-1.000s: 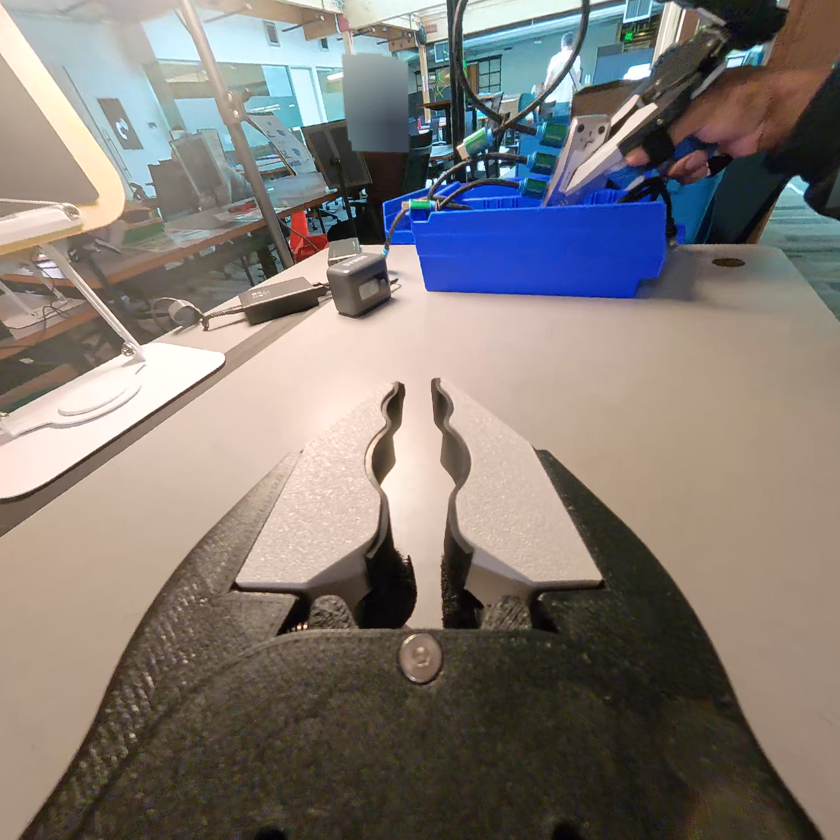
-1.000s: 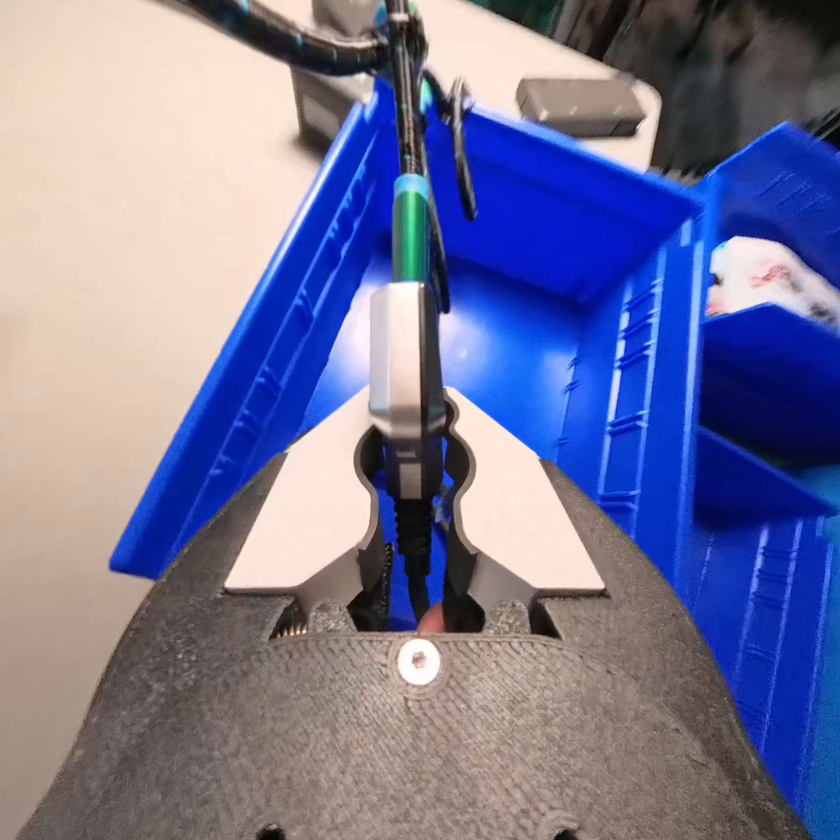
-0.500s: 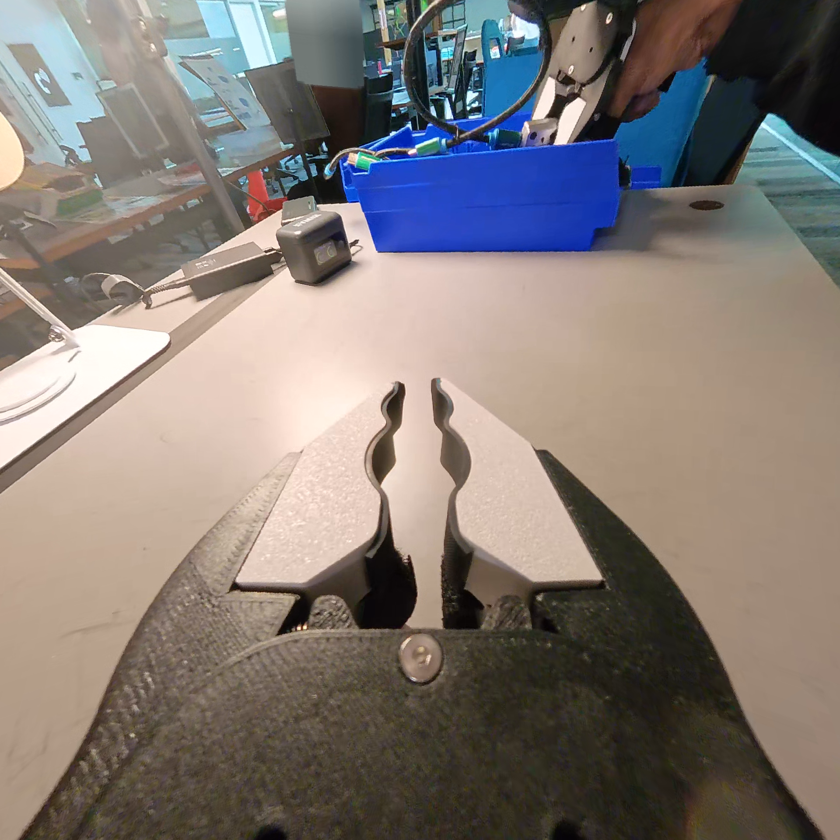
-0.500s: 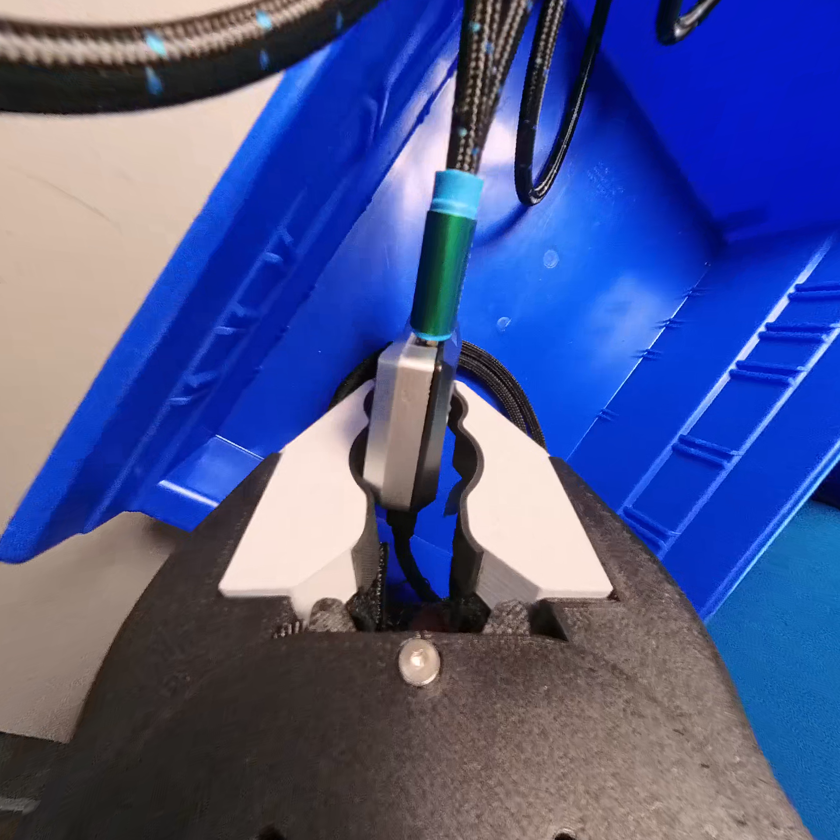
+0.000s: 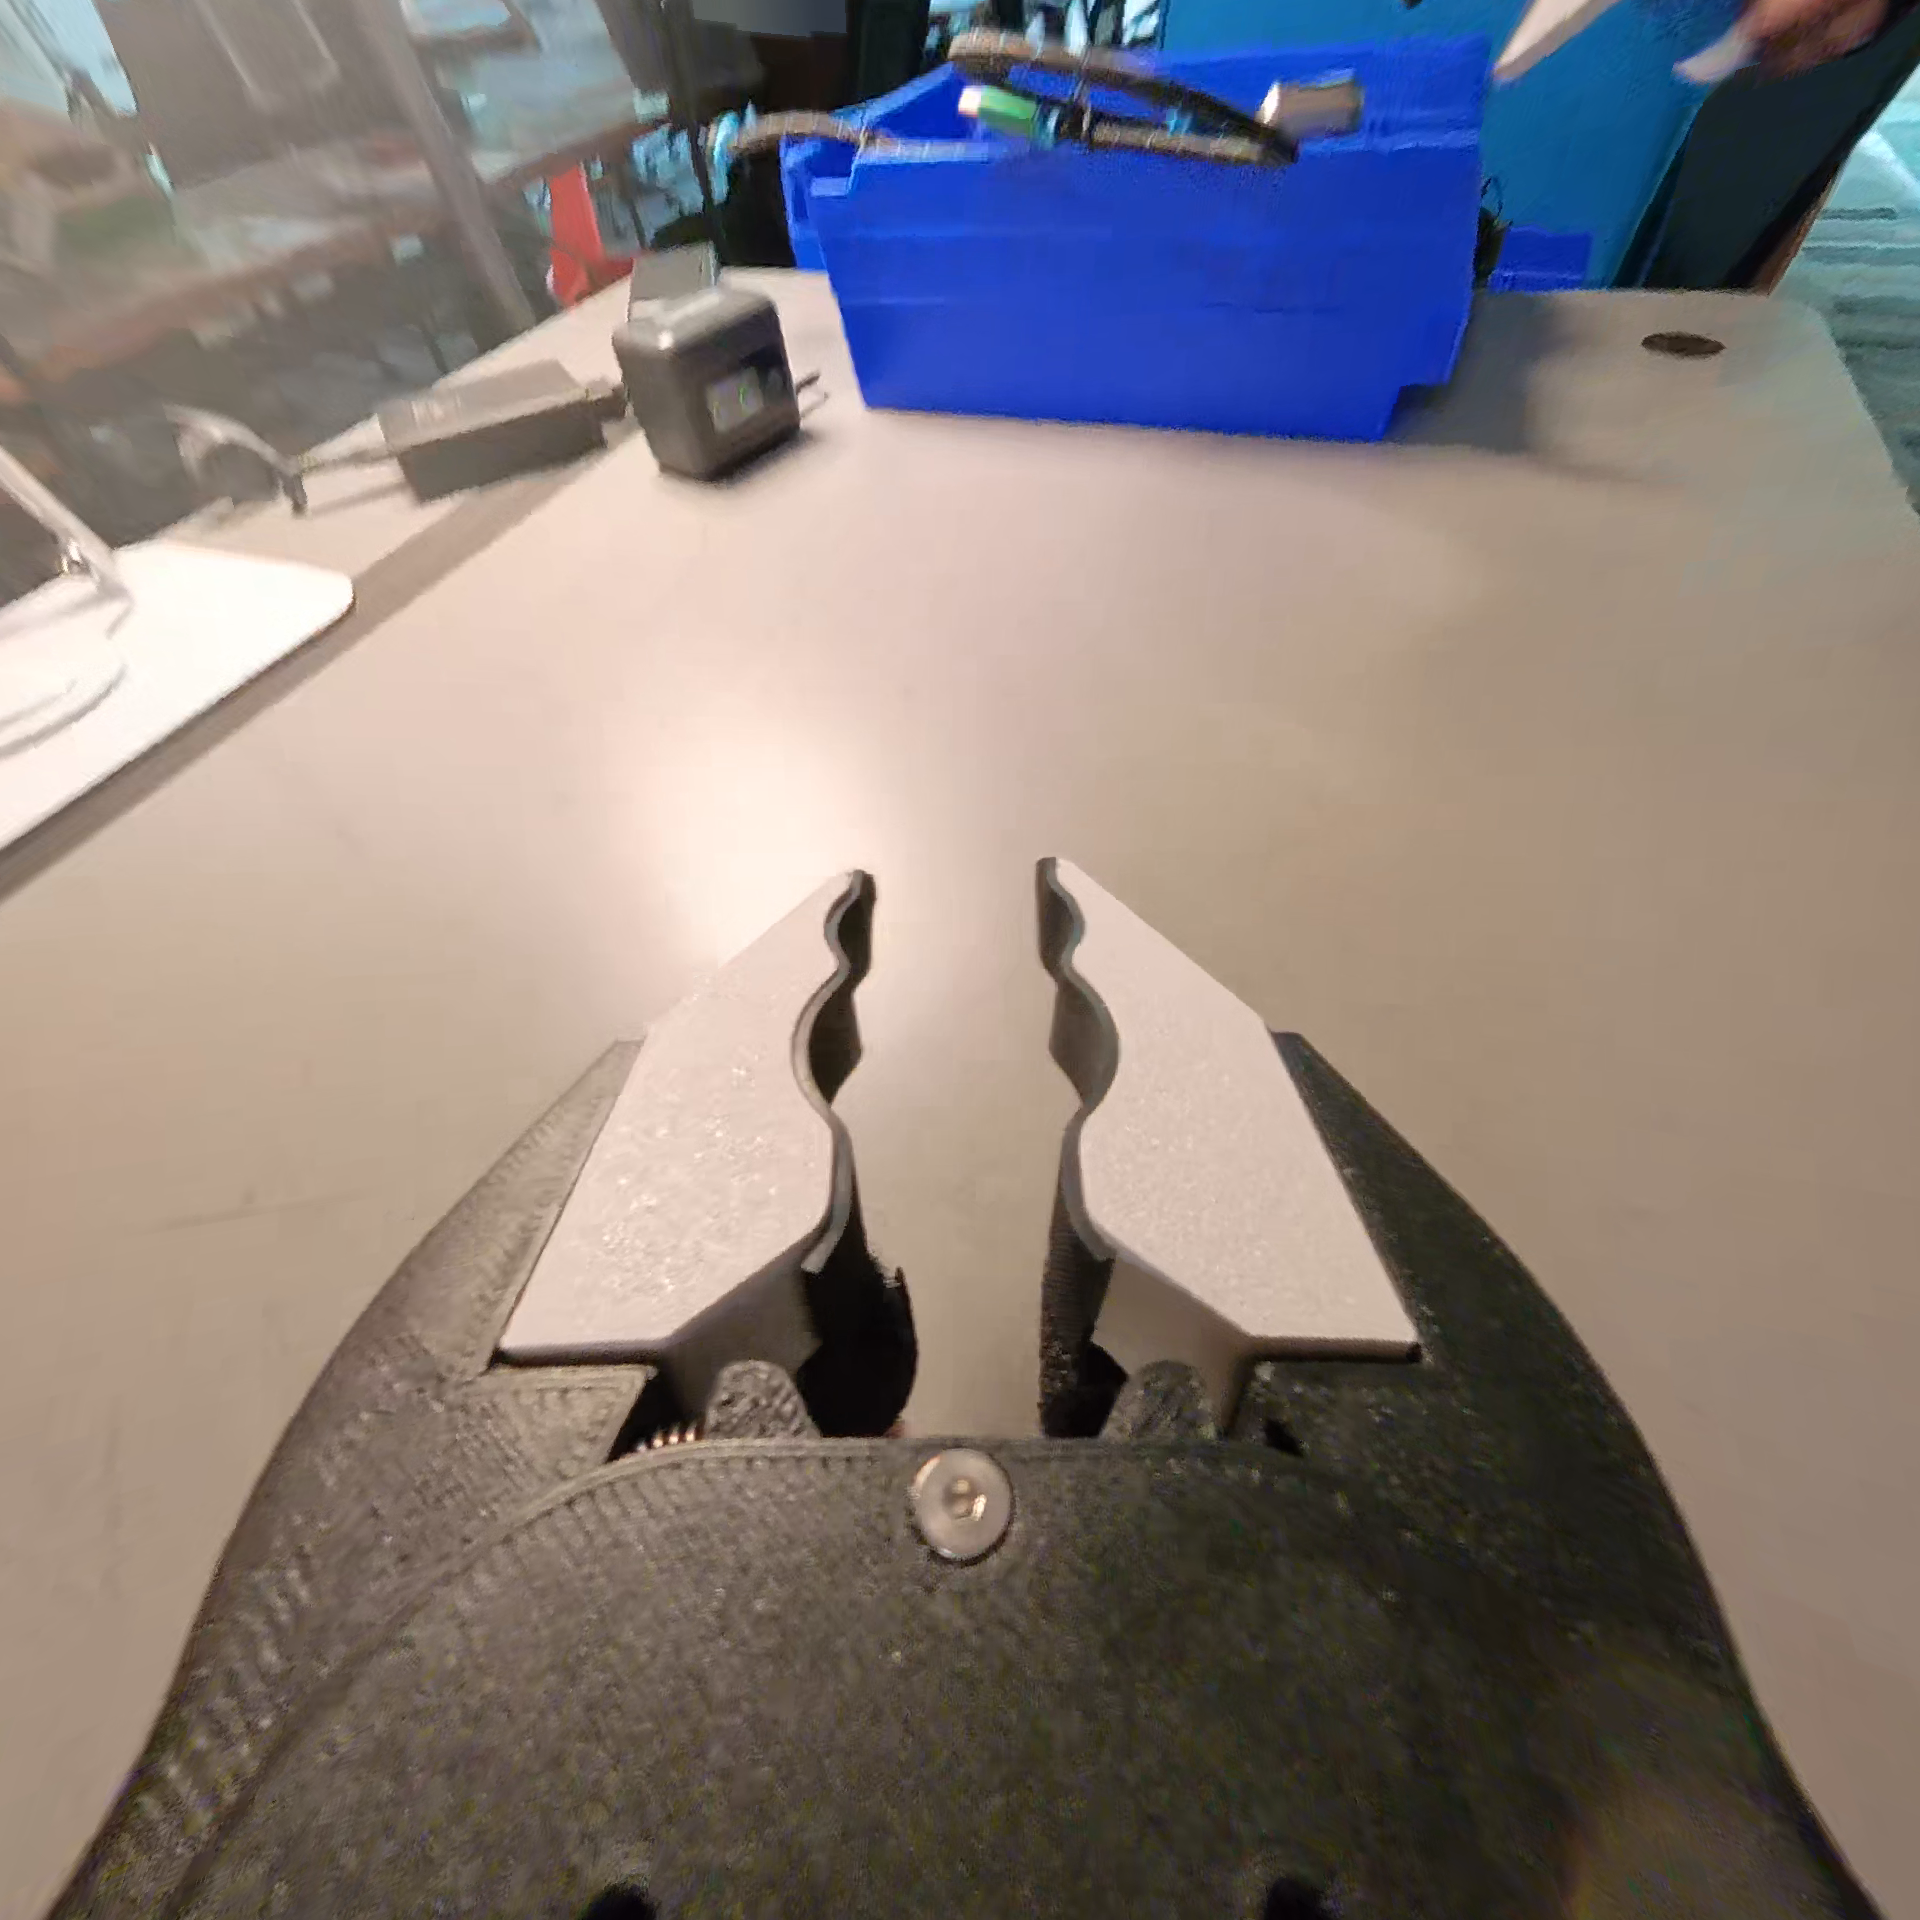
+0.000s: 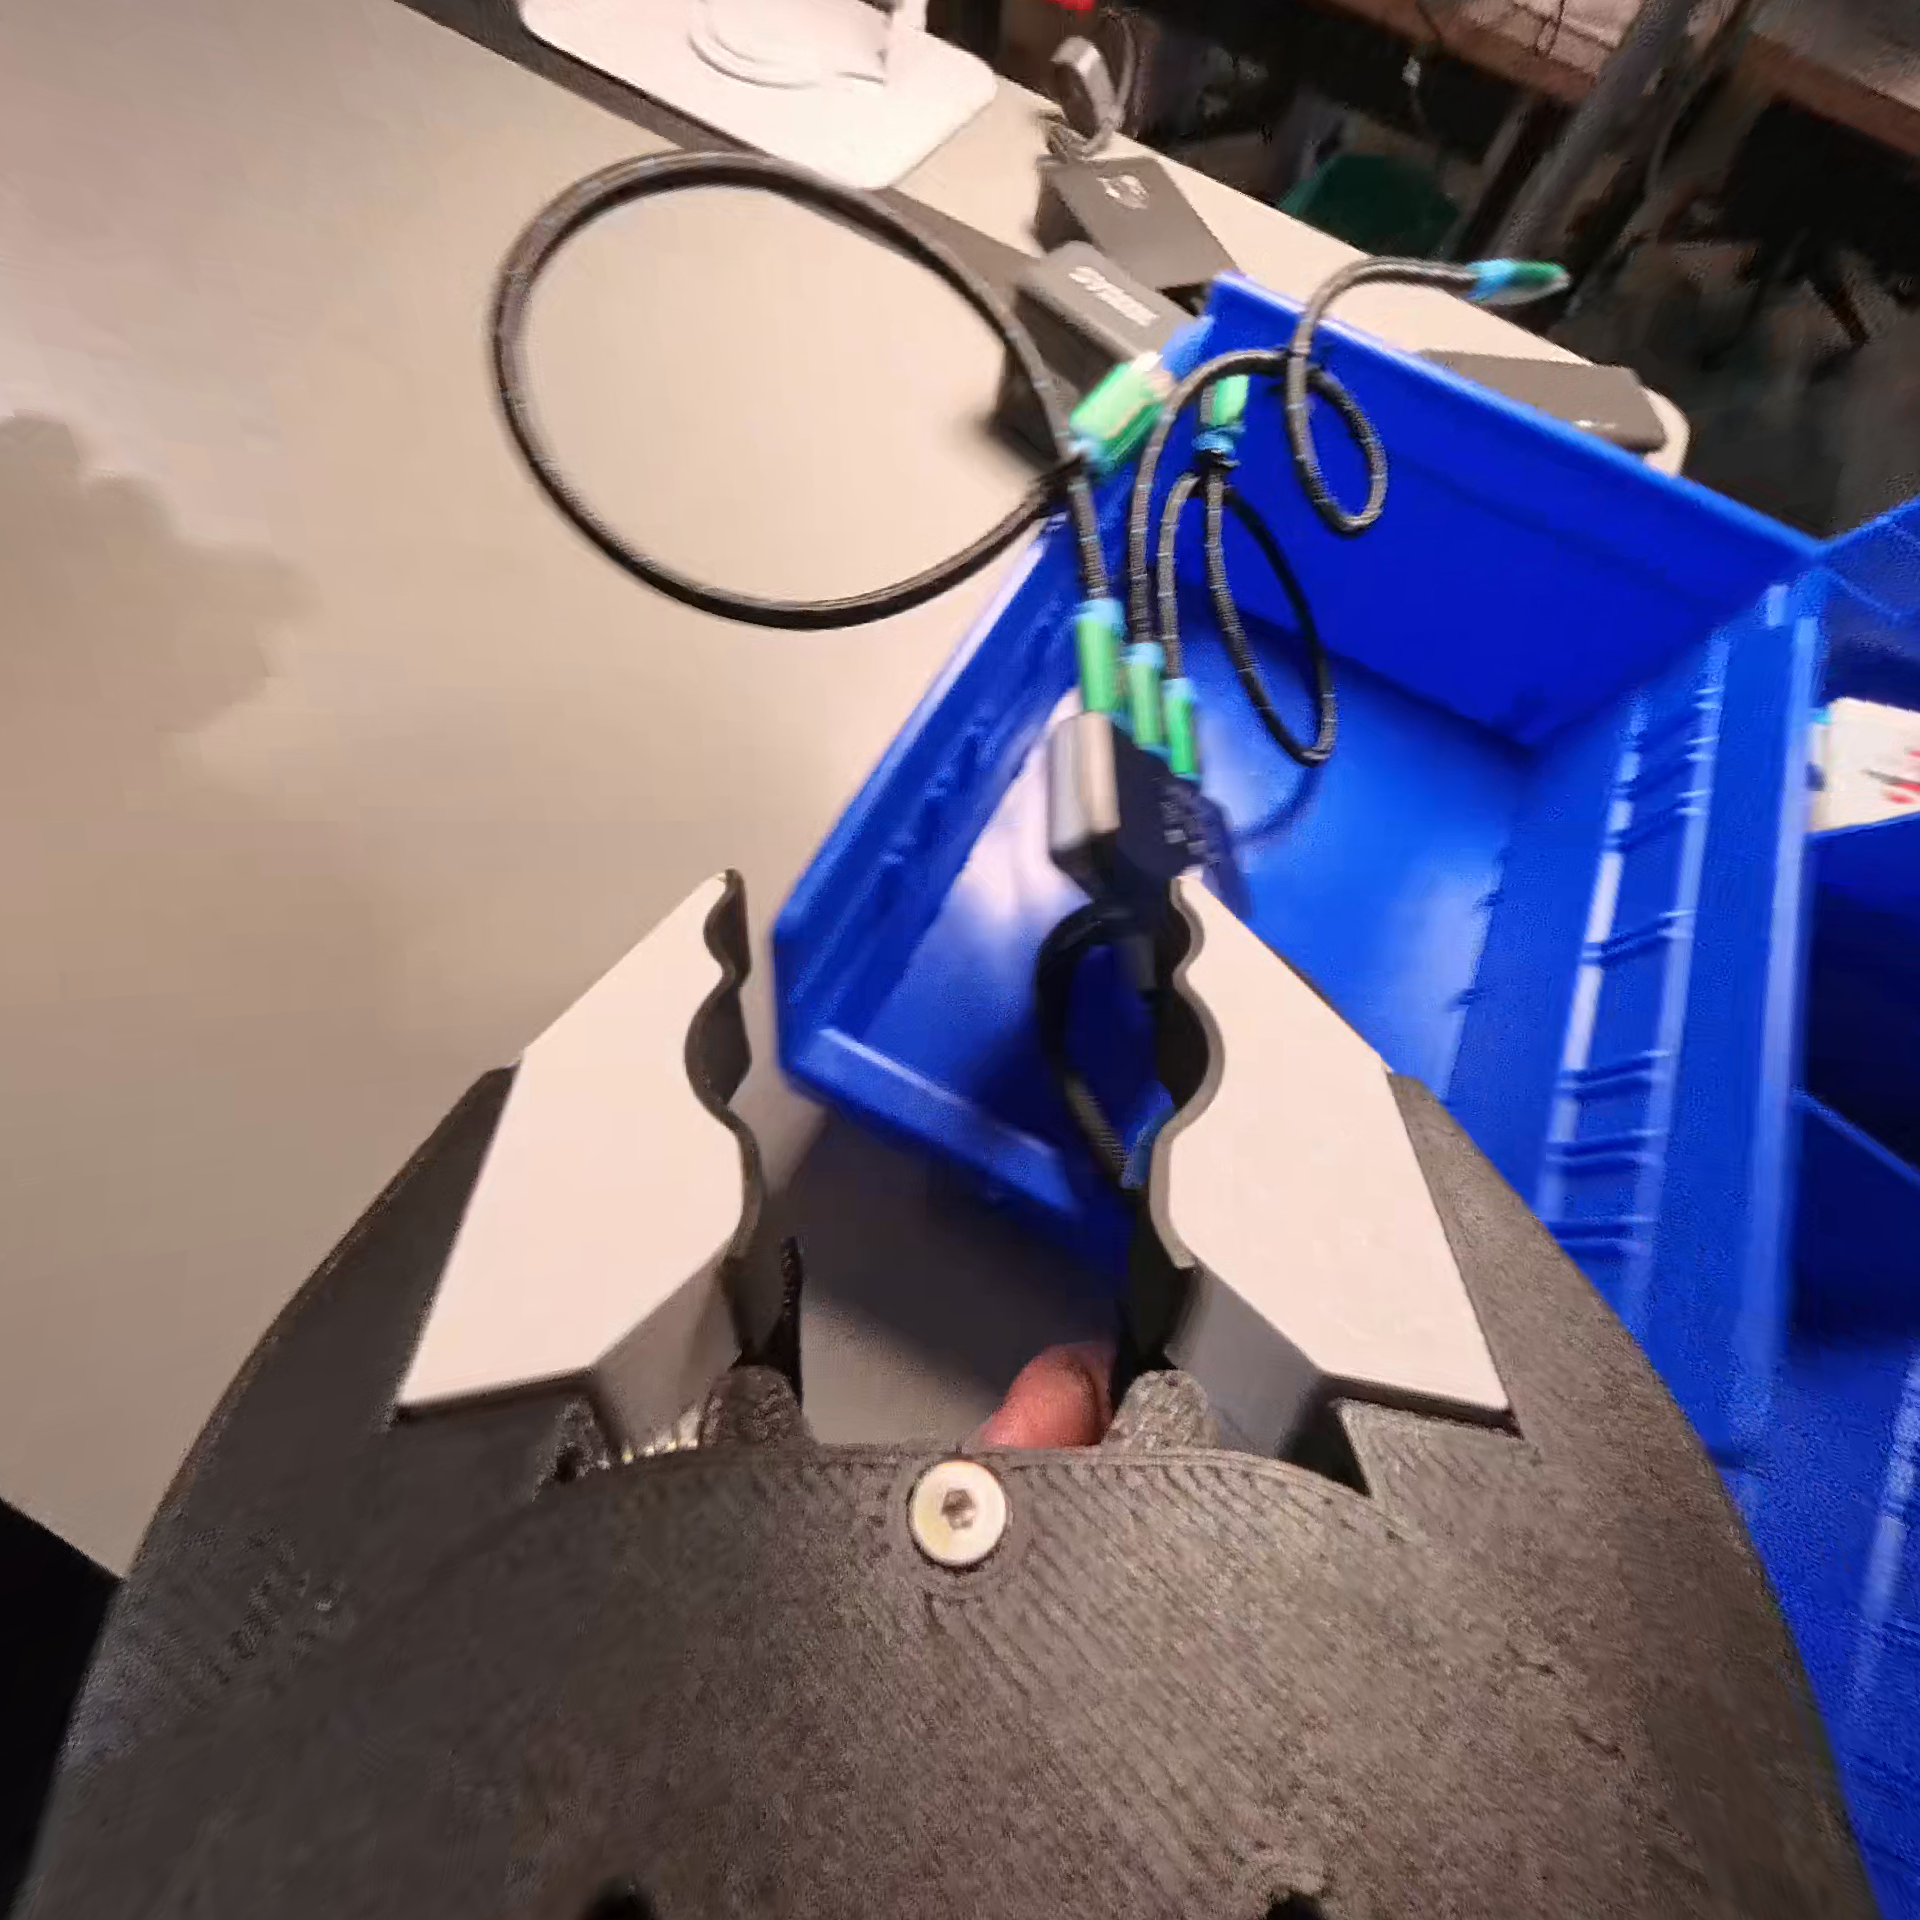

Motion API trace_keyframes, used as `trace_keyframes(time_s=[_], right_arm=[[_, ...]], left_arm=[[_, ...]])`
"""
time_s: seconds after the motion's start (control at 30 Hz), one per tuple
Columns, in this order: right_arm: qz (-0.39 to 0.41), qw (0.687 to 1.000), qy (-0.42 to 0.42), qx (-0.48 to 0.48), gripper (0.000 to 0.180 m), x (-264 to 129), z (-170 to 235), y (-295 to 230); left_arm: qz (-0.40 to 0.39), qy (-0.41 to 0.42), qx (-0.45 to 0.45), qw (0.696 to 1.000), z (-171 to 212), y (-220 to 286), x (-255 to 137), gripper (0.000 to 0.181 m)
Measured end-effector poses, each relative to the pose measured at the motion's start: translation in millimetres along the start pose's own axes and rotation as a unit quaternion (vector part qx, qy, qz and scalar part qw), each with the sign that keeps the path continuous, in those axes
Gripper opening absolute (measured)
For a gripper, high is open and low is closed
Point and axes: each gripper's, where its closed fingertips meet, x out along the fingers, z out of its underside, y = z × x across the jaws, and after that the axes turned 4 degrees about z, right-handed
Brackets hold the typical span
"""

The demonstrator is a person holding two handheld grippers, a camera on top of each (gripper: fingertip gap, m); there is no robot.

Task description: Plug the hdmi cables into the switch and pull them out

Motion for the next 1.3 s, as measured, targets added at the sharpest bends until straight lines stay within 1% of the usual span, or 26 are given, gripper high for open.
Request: trace_keyframes(time_s=[0.07, 0.13, 0.2, 0.23, 0.27, 0.33, 0.43, 0.5, 0.57, 0.6, 0.63, 0.67, 0.7, 0.73, 0.77, 0.8, 0.83, 0.9, 0.97, 1.07, 1.2, 1.3], right_arm=[[0.011, 1.0, 0.025, 0.007, 0.084, 4.9, 9.4, -20.2], [0.025, 0.998, 0.05, 0.025, 0.083, 9.8, 14.8, -33.2], [0.052, 0.996, 0.064, 0.033, 0.083, 14.4, 18.4, -35.3], [0.066, 0.995, 0.064, 0.032, 0.083, 16.5, 20.0, -34.1], [0.077, 0.995, 0.061, 0.029, 0.083, 18.5, 21.5, -32.6], [0.091, 0.994, 0.05, 0.02, 0.086, 21.7, 22.5, -28.7], [0.096, 0.994, 0.038, 0.018, 0.085, 26.7, 18.8, -22.4], [0.096, 0.995, 0.027, 0.02, 0.083, 34.0, 18.2, -19.6], [0.106, 0.994, 0.011, 0.017, 0.079, 43.9, 21.3, -14.4], [0.113, 0.993, 0.008, 0.017, 0.07, 48.3, 22.5, -11.4], [0.119, 0.993, 0.008, 0.018, 0.055, 51.8, 23.0, -9.0], [0.118, 0.993, 0.011, 0.02, 0.04, 54.6, 23.3, -9.0], [0.111, 0.993, 0.017, 0.024, 0.026, 56.4, 22.7, -11.5], [0.111, 0.993, 0.024, 0.029, 0.014, 56.4, 22.4, -12.4], [0.119, 0.992, 0.029, 0.033, 0.013, 54.8, 23.6, -10.9], [0.129, 0.991, 0.031, 0.036, 0.01, 51.7, 25.9, -8.7], [0.136, 0.99, 0.033, 0.035, 0.007, 47.7, 28.7, -7.1], [0.122, 0.991, 0.043, 0.035, 0.006, 39.0, 33.4, -11.1], [0.102, 0.993, 0.047, 0.042, 0.006, 29.5, 38.5, -17.8], [0.074, 0.995, 0.052, 0.036, 0.005, 17.6, 43.7, -31.0], [0.04, 0.998, 0.057, 0.009, 0.006, 7.8, 45.5, -53.8], [0.019, 0.998, 0.063, -0.001, 0.006, 5.9, 43.8, -67.2]], left_arm=[[-0.036, -0.031, -0.017, 0.999, 13.6, -4.8, -8.1, 0.045], [-0.105, -0.058, -0.048, 0.992, 27.7, -16.4, -24.7, 0.061], [-0.186, -0.065, -0.091, 0.976, 36.3, -26.3, -53.1, 0.077], [-0.235, -0.06, -0.106, 0.964, 37.5, -31.1, -73.5, 0.082], [-0.288, -0.051, -0.113, 0.95, 37.0, -35.1, -98.0, 0.084], [-0.403, -0.041, -0.118, 0.907, 35.8, -40.5, -158.2, 0.084], [-0.551, -0.066, -0.134, 0.821, 44.3, -43.3, -255.4, 0.085], [-0.606, -0.095, -0.153, 0.775, 59.6, -47.1, -304.5, 0.09], [-0.633, -0.154, -0.188, 0.735, 94.1, -55.6, -341.4, 0.095], [-0.633, -0.175, -0.204, 0.726, 112.8, -61.2, -353.1, 0.094], [-0.622, -0.188, -0.225, 0.726, 131.8, -66.1, -358.1, 0.085], [-0.605, -0.193, -0.246, 0.733, 148.3, -69.8, -358.6, 0.071], [-0.591, -0.188, -0.255, 0.742, 158.9, -72.7, -358.0, 0.057], [-0.585, -0.166, -0.249, 0.753, 159.3, -75.2, -356.2, 0.051], [-0.58, -0.156, -0.231, 0.766, 155.6, -74.5, -354.7, 0.035], [-0.566, -0.149, -0.213, 0.782, 151.2, -71.7, -349.5, 0.007], [-0.571, -0.146, -0.201, 0.782, 149.1, -69.1, -351.0, 0.005], [-0.547, -0.149, -0.162, 0.808, 145.1, -59.0, -344.2, 0.005], [-0.532, -0.147, -0.14, 0.822, 141.5, -46.4, -339.4, 0.005], [-0.494, -0.132, -0.116, 0.851, 135.8, -26.3, -328.6, 0.005], [-0.414, -0.123, -0.081, 0.898, 125.1, 1.2, -303.3, 0.005], [-0.337, -0.116, -0.054, 0.933, 115.3, 23.8, -280.6, 0.005]])
